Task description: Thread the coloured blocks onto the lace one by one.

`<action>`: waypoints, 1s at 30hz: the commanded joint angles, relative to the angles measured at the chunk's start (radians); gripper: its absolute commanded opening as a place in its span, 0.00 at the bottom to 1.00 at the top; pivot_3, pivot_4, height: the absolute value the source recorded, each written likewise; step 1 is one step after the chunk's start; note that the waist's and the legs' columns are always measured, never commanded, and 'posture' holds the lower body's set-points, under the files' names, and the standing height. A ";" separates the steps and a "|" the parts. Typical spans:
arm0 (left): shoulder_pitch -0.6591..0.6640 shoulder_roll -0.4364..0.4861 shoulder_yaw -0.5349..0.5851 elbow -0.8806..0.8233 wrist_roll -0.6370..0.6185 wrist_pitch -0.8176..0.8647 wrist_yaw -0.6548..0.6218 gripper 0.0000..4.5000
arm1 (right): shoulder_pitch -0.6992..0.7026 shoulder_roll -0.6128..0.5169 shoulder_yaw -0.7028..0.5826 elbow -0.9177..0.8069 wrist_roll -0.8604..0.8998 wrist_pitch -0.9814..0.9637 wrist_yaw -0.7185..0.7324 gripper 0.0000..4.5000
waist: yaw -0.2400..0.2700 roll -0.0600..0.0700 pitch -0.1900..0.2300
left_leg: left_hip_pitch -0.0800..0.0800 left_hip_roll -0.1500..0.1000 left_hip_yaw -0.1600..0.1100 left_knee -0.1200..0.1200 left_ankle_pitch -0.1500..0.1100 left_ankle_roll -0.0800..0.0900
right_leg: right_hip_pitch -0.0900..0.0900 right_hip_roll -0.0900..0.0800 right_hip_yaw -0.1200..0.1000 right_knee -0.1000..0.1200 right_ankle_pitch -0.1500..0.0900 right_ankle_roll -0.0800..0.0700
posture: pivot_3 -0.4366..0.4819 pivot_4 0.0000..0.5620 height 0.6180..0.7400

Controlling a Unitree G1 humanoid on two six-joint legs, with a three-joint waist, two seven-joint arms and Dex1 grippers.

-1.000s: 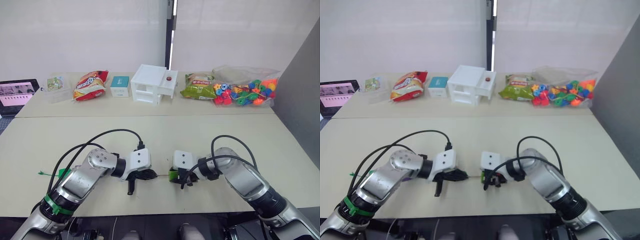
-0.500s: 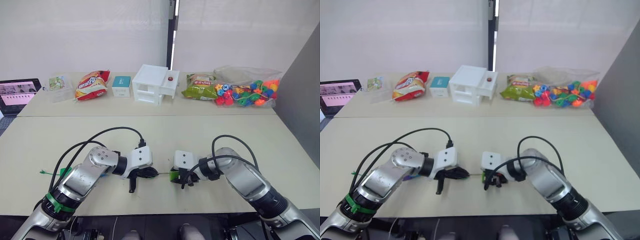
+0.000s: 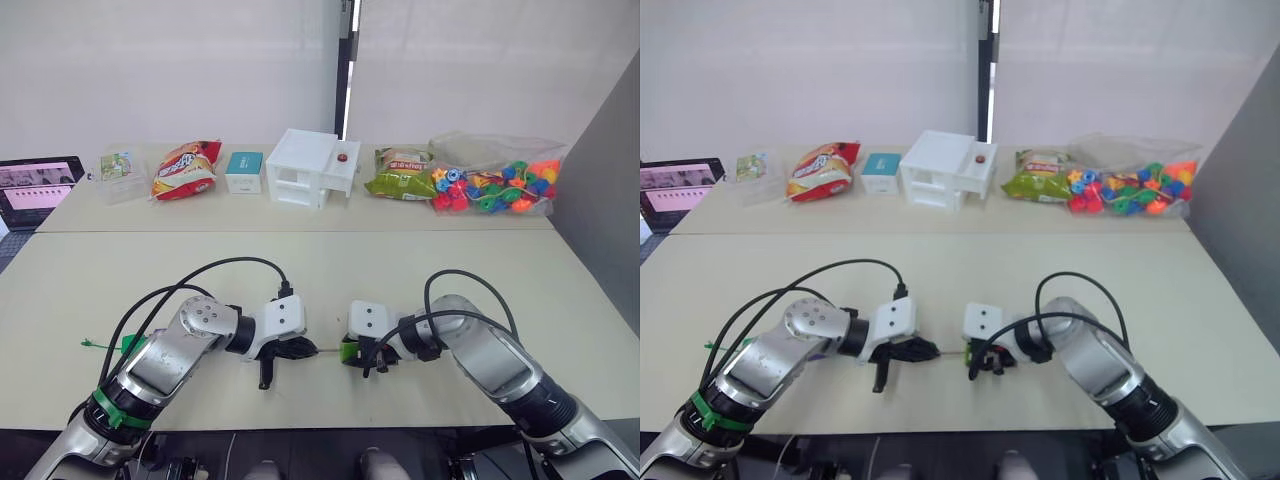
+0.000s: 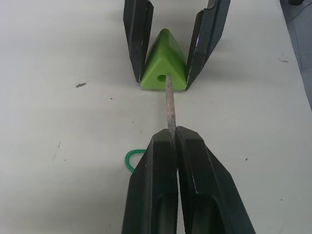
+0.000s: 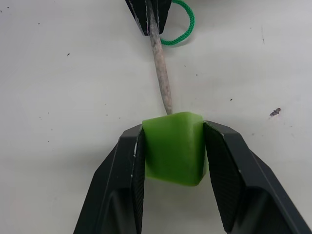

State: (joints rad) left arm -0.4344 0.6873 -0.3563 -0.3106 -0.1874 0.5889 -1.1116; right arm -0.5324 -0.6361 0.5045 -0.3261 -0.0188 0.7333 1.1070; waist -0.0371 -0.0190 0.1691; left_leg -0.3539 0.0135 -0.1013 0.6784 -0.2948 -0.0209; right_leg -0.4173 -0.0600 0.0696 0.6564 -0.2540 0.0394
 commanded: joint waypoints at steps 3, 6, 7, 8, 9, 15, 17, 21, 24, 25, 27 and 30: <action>-0.047 -0.064 -0.050 -0.009 0.011 -0.015 0.016 0.00 | 0.030 0.001 0.058 0.011 0.002 0.033 0.001 0.29 | 0.001 0.000 0.000 | 0.000 0.000 0.000 0.000 0.000 0.000 | 0.000 0.000 0.000 0.000 0.000 0.000 | 0.48 0.27 1.00; -0.068 -0.094 -0.070 -0.011 0.020 0.001 0.023 0.00 | 0.031 0.002 0.059 0.008 0.003 0.038 -0.001 0.29 | -0.002 0.000 0.000 | 0.000 0.000 0.000 0.000 0.000 0.000 | -0.001 0.000 0.000 0.000 0.000 0.000 | 0.48 0.27 1.00; -0.072 -0.100 -0.074 -0.012 0.021 0.006 0.025 0.00 | 0.030 0.002 0.059 0.009 0.003 0.039 -0.001 0.29 | -0.004 0.000 0.000 | -0.001 0.000 0.000 0.000 0.000 0.000 | -0.001 0.000 0.000 0.000 0.000 0.000 | 0.48 0.27 1.00; -0.077 -0.107 -0.077 -0.012 0.022 0.009 0.026 0.00 | 0.030 0.002 0.059 0.009 0.003 0.040 -0.002 0.29 | -0.005 0.000 0.000 | -0.001 0.000 0.000 -0.001 0.000 0.000 | -0.002 0.000 0.000 0.000 0.000 0.000 | 0.48 0.27 1.00; -0.082 -0.113 -0.079 -0.011 0.022 0.013 0.028 0.00 | 0.030 0.002 0.059 0.008 0.003 0.041 -0.003 0.29 | -0.005 0.000 0.000 | -0.001 0.000 0.000 -0.001 0.000 0.000 | -0.002 0.000 0.000 0.000 0.000 0.000 | 0.48 0.27 1.00; -0.110 -0.181 -0.099 0.016 0.011 0.048 0.052 0.00 | 0.029 0.009 0.055 0.010 0.004 0.048 -0.012 0.29 | -0.005 0.000 0.000 | -0.001 0.000 0.000 0.000 0.000 0.000 | -0.002 0.000 0.000 0.000 0.000 0.000 | 0.48 0.27 1.00; -0.103 -0.197 -0.098 0.036 0.006 0.044 0.053 0.00 | 0.028 0.014 0.055 0.009 0.004 0.052 -0.018 0.29 | -0.004 0.000 0.000 | 0.000 0.000 0.000 0.000 0.000 0.000 | -0.001 0.000 0.000 0.000 0.000 0.000 | 0.48 0.27 1.00; -0.071 -0.195 -0.055 0.054 -0.006 0.015 0.052 0.15 | 0.038 0.015 0.054 0.000 0.003 0.060 -0.027 0.29 | 0.000 -0.001 -0.001 | 0.001 0.000 0.000 0.001 0.000 0.000 | 0.002 0.000 0.000 0.000 0.000 0.000 | 0.48 0.27 1.00; -0.040 -0.156 -0.014 0.059 0.001 -0.040 0.045 0.35 | 0.050 0.009 0.045 -0.005 0.006 0.067 -0.038 0.29 | -0.002 0.000 -0.001 | 0.001 0.000 0.000 0.001 0.000 0.000 | 0.002 0.000 0.000 0.000 0.000 0.000 | 0.48 0.27 1.00; -0.031 -0.139 -0.004 0.063 0.010 -0.068 0.044 0.43 | 0.056 0.007 0.040 -0.004 0.007 0.068 -0.042 0.29 | -0.002 -0.001 -0.001 | 0.001 0.000 0.000 0.000 0.000 0.000 | 0.002 0.000 0.000 0.000 0.000 0.000 | 0.48 0.27 1.00; -0.014 -0.114 0.030 0.056 -0.020 -0.081 0.017 0.57 | 0.066 -0.001 0.032 -0.002 0.009 0.068 -0.048 0.29 | -0.008 0.000 -0.001 | 0.001 0.000 0.000 0.000 0.000 0.000 | 0.001 0.000 0.000 0.000 0.000 0.000 | 0.48 0.27 1.00; 0.006 -0.071 0.073 0.054 -0.067 -0.085 -0.024 0.65 | 0.073 -0.011 0.025 0.004 0.011 0.065 -0.052 0.29 | -0.006 0.000 -0.001 | 0.001 0.000 0.000 0.000 0.000 0.000 | 0.000 0.000 0.000 0.001 0.000 0.000 | 0.48 0.27 1.00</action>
State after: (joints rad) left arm -0.4293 0.6045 -0.3222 -0.2251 -0.2182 0.5232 -1.1129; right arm -0.4941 -0.6280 0.4956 -0.3608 -0.0067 0.7703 1.0530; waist -0.0431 -0.0193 0.1682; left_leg -0.3529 0.0137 -0.1018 0.6783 -0.2949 -0.0208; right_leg -0.4174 -0.0599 0.0693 0.6570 -0.2540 0.0394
